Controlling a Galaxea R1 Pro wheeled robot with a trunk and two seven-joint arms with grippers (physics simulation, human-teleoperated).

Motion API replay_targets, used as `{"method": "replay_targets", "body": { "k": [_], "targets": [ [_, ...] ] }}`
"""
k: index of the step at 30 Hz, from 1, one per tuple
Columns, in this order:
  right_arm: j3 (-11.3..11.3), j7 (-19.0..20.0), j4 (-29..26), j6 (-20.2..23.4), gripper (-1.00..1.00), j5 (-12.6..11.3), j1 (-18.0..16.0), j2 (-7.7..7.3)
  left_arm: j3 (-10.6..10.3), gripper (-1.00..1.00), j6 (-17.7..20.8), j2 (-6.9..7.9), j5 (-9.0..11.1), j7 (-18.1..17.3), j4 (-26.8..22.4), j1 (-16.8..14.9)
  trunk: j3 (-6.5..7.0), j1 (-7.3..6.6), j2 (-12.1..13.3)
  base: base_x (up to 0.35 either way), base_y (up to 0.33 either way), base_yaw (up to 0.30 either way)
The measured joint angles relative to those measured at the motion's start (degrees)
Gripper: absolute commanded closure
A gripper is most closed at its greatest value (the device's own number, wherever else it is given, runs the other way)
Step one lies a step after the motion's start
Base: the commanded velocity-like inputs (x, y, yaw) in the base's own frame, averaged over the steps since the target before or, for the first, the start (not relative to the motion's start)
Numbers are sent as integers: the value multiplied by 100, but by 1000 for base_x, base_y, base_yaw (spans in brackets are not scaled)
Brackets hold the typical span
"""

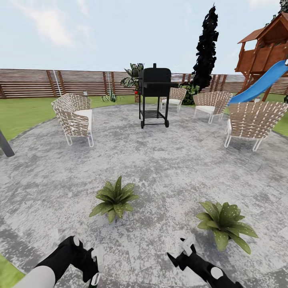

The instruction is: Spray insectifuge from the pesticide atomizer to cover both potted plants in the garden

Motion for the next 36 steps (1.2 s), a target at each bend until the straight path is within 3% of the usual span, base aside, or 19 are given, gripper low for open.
{"method": "replay_targets", "body": {
  "k": [8, 9, 10, 16, 17, 30, 36],
  "targets": [
    [135, 260, -257, 153, -100, 246, -17, 253, -28, 100, -237, -185, -8, 257, -4, -44, 0, 0, 0, 0, 0, 0],
    [158, 1634, -962, 449, -100, 849, -15, 348, -22, 100, -1183, -193, 80, 761, -10, -52, 0, 0, 0, 0, 0, 0],
    [159, 1844, -1479, 498, -100, 838, -22, 385, -31, 100, -1247, -195, 38, 781, -9, -51, 1, -1, 0, 0, 0, 0],
    [239, 2239, -1803, 545, -100, 879, -50, 490, -32, 100, -1288, -385, 2, 786, -99, -61, 0, 0, 0, 0, 0, 0],
    [274, 2255, -1806, 546, 100, 880, -52, 490, -32, 100, -1300, -406, -5, 787, -102, -61, 0, 0, 0, 0, 0, 0],
    [362, 2328, -1802, 535, 100, 885, -71, 498, -51, 100, -1347, -696, 19, 788, -106, -70, 0, 0, 0, 0, 0, 0],
    [375, 2330, -1802, 534, 100, 890, -70, 498, -50, 100, -1734, -907, 15, 766, -106, -76, 0, 0, 0, 0, 0, 0]
  ]
}}
